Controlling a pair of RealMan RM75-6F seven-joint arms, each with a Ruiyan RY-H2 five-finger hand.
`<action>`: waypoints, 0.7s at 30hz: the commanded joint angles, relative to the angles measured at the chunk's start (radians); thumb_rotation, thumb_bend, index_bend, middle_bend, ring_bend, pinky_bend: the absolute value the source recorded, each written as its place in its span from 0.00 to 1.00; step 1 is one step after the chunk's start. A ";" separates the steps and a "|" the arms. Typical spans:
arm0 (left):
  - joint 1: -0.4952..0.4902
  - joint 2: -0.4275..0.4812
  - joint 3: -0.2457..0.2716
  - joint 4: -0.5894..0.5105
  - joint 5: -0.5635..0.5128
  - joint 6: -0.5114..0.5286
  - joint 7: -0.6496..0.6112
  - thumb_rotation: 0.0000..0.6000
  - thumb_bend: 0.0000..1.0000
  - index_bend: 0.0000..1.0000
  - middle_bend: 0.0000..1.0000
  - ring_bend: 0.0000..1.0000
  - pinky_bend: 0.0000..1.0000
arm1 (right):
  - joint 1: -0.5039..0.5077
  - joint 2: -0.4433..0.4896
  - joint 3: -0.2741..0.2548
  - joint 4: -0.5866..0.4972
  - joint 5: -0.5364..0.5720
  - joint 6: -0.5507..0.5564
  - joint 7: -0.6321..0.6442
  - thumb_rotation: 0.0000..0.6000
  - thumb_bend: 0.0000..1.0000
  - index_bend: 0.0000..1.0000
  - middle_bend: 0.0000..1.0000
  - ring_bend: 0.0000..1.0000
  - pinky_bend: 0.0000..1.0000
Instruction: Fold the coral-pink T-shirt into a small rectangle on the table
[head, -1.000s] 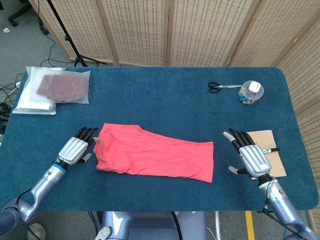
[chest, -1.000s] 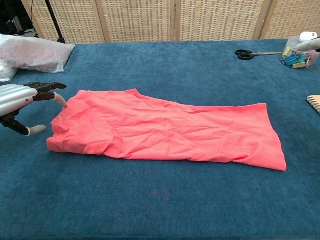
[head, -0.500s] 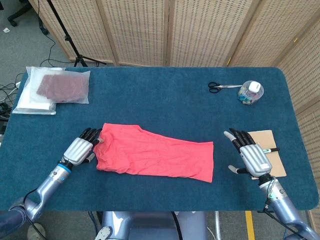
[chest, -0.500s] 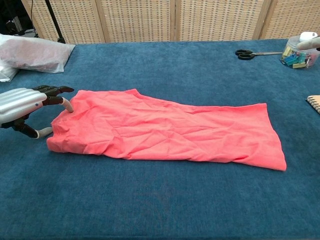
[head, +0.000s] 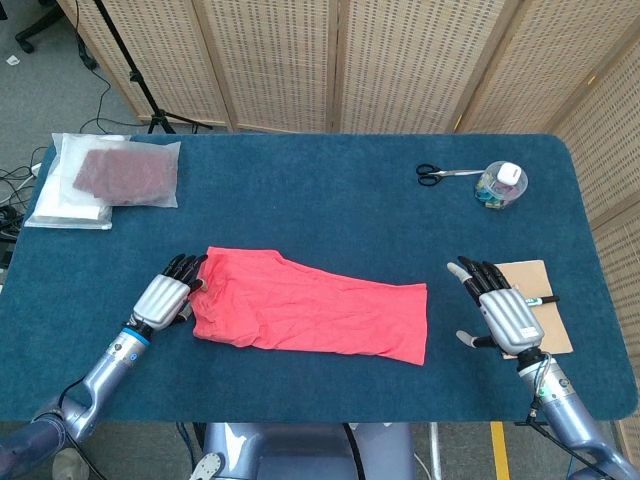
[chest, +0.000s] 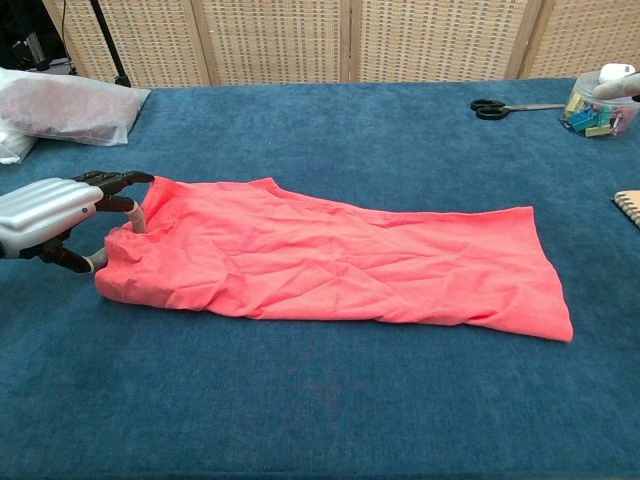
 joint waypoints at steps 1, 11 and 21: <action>0.001 -0.009 -0.004 0.014 -0.001 0.011 -0.015 1.00 0.58 0.55 0.00 0.00 0.00 | 0.000 0.001 0.000 0.000 -0.001 -0.001 0.001 1.00 0.21 0.00 0.00 0.00 0.00; 0.001 -0.020 -0.005 0.035 0.002 0.029 -0.027 1.00 0.60 0.69 0.00 0.00 0.00 | 0.001 0.001 0.001 -0.001 0.000 -0.001 0.005 1.00 0.21 0.00 0.00 0.00 0.00; 0.003 -0.019 -0.021 0.056 -0.012 0.044 -0.037 1.00 0.59 0.74 0.00 0.00 0.00 | 0.001 0.003 0.001 -0.001 -0.003 -0.003 0.011 1.00 0.21 0.00 0.00 0.00 0.00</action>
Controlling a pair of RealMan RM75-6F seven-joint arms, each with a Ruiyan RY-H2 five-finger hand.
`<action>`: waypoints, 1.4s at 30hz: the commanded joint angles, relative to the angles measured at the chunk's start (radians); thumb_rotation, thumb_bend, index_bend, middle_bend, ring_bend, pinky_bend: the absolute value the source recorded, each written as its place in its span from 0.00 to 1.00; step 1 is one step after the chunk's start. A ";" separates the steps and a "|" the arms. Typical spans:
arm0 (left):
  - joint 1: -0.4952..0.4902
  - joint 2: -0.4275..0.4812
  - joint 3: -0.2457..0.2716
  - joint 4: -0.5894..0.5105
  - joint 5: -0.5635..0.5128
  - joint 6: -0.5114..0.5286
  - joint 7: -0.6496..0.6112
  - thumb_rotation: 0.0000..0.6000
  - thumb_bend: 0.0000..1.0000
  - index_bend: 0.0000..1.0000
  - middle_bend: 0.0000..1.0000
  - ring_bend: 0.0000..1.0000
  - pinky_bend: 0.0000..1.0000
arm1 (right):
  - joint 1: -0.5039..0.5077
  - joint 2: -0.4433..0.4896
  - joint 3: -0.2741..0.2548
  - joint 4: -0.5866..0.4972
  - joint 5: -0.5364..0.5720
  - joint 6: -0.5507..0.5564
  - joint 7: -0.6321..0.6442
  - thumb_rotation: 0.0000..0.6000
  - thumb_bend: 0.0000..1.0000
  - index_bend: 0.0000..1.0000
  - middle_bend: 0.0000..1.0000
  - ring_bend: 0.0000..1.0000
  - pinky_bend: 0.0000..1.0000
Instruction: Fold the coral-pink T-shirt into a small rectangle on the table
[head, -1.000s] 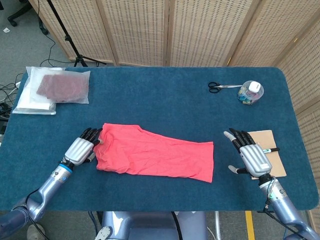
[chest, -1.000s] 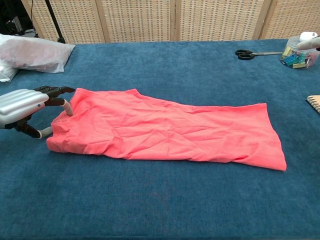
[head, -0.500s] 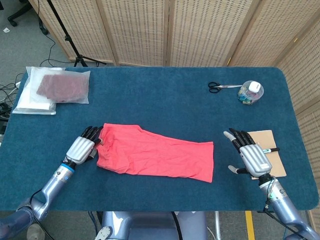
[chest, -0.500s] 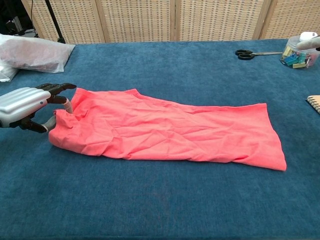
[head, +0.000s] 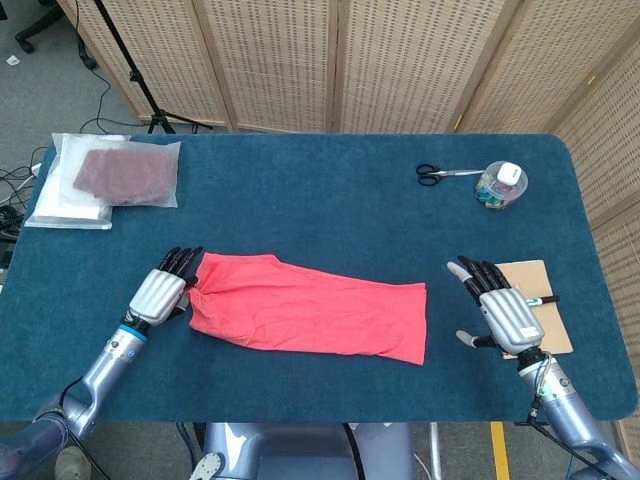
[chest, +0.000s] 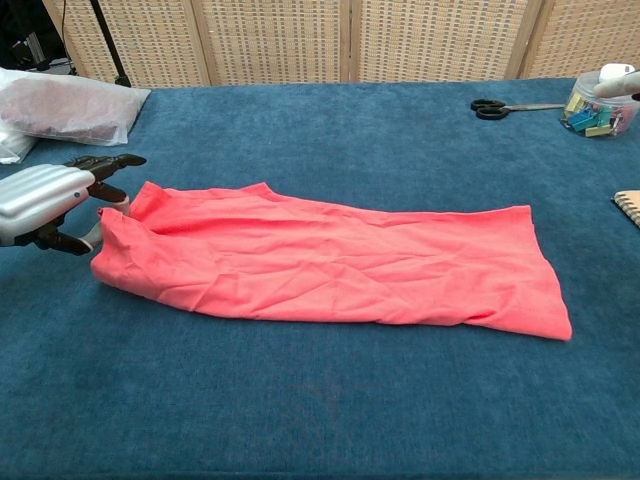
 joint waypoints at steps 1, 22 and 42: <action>0.000 0.004 -0.001 0.001 -0.002 0.000 -0.003 1.00 0.59 0.74 0.00 0.00 0.00 | 0.000 0.000 0.000 0.000 0.000 0.000 0.000 1.00 0.21 0.00 0.00 0.00 0.00; 0.047 0.151 0.001 0.127 -0.055 -0.074 -0.047 1.00 0.60 0.74 0.00 0.00 0.00 | -0.002 0.002 -0.003 -0.008 -0.005 0.004 -0.006 1.00 0.21 0.00 0.00 0.00 0.00; 0.079 0.115 -0.060 0.407 -0.146 -0.218 -0.253 1.00 0.61 0.74 0.00 0.00 0.00 | -0.002 0.001 -0.003 -0.012 -0.006 0.004 -0.012 1.00 0.21 0.00 0.00 0.00 0.00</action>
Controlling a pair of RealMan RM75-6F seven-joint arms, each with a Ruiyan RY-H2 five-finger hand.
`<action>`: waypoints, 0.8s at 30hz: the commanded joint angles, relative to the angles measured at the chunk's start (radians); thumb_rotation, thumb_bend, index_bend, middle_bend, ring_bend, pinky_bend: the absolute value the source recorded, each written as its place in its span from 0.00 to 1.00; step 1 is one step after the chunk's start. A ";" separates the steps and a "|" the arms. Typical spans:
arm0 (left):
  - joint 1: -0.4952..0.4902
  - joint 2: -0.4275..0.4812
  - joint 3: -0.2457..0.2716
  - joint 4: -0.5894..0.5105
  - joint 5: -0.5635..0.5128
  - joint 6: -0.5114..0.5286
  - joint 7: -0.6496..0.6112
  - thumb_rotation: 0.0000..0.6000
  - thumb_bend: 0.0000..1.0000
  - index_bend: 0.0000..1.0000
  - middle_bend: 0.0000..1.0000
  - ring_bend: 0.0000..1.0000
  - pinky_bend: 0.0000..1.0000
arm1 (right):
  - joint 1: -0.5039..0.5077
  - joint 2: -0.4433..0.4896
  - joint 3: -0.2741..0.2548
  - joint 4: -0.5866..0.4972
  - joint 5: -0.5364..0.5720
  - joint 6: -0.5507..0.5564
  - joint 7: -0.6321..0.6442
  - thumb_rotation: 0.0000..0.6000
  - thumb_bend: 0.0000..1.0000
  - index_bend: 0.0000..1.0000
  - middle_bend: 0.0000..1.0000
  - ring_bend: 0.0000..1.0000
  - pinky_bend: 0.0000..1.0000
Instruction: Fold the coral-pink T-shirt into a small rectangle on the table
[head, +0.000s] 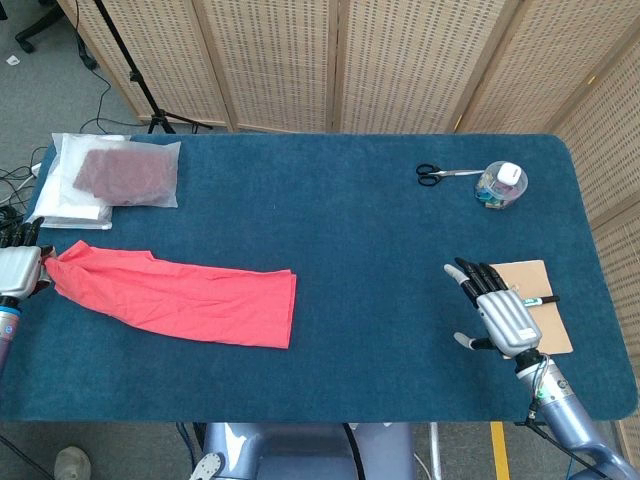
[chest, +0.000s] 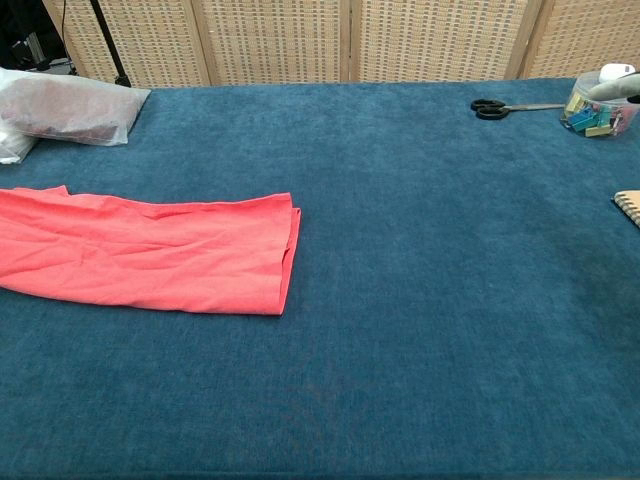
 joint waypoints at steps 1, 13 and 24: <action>-0.001 -0.016 0.000 0.015 0.011 0.053 -0.044 1.00 0.61 0.74 0.00 0.00 0.00 | 0.000 0.001 0.000 0.000 0.001 0.000 0.002 1.00 0.21 0.00 0.00 0.00 0.00; -0.004 -0.001 0.061 -0.110 0.152 0.496 -0.023 1.00 0.61 0.74 0.00 0.00 0.00 | 0.000 0.007 0.001 -0.003 -0.002 0.002 0.012 1.00 0.21 0.00 0.00 0.00 0.00; -0.103 -0.009 0.092 -0.351 0.249 0.536 0.238 1.00 0.61 0.74 0.00 0.00 0.00 | -0.001 0.015 0.001 -0.008 -0.007 0.005 0.029 1.00 0.21 0.00 0.00 0.00 0.00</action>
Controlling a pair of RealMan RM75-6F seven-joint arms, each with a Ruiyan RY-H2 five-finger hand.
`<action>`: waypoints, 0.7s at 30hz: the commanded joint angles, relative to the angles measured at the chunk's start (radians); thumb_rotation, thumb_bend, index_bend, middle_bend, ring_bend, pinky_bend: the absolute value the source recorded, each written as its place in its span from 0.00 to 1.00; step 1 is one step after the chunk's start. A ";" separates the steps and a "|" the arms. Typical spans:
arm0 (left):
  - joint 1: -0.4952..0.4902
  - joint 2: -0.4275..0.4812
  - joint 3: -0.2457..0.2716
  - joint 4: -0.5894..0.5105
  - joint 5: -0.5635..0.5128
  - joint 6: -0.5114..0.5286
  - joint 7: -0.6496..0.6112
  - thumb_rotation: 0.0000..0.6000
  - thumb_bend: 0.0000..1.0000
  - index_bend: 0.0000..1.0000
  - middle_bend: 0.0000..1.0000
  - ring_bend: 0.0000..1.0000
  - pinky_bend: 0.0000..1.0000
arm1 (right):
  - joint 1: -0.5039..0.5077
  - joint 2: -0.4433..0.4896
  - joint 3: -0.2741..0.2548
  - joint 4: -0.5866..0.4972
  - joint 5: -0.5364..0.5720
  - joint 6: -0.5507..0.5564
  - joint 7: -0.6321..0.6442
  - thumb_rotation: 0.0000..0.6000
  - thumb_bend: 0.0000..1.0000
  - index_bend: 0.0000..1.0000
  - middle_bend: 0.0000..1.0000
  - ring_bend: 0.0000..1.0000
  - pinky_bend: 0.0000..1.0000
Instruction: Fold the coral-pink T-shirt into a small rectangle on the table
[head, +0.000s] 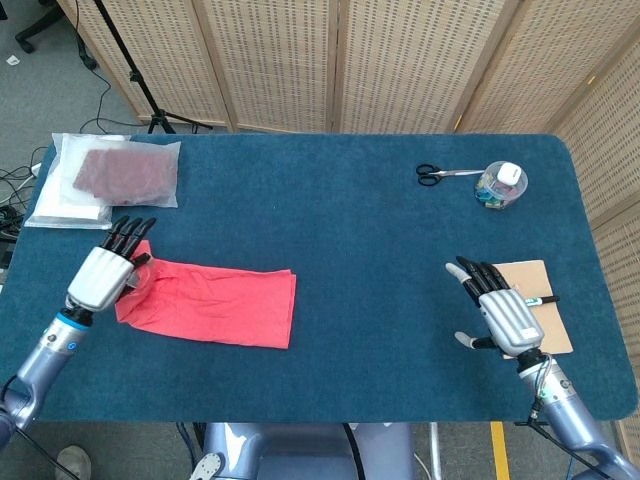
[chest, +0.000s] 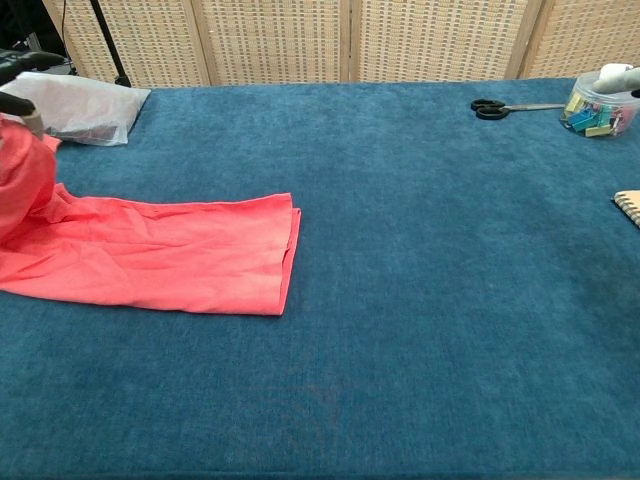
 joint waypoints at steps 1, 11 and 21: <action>-0.050 -0.010 0.009 -0.100 0.035 -0.016 0.097 1.00 0.61 0.74 0.00 0.00 0.00 | 0.000 0.002 0.000 -0.001 -0.002 0.001 0.005 1.00 0.21 0.00 0.00 0.00 0.00; -0.131 -0.055 -0.005 -0.241 0.060 -0.100 0.253 1.00 0.61 0.74 0.00 0.00 0.00 | 0.002 0.008 0.001 0.000 -0.003 -0.001 0.021 1.00 0.21 0.00 0.00 0.00 0.00; -0.174 -0.123 -0.016 -0.280 0.064 -0.163 0.332 1.00 0.61 0.74 0.00 0.00 0.00 | 0.001 0.013 0.004 -0.002 -0.002 0.002 0.031 1.00 0.21 0.00 0.00 0.00 0.00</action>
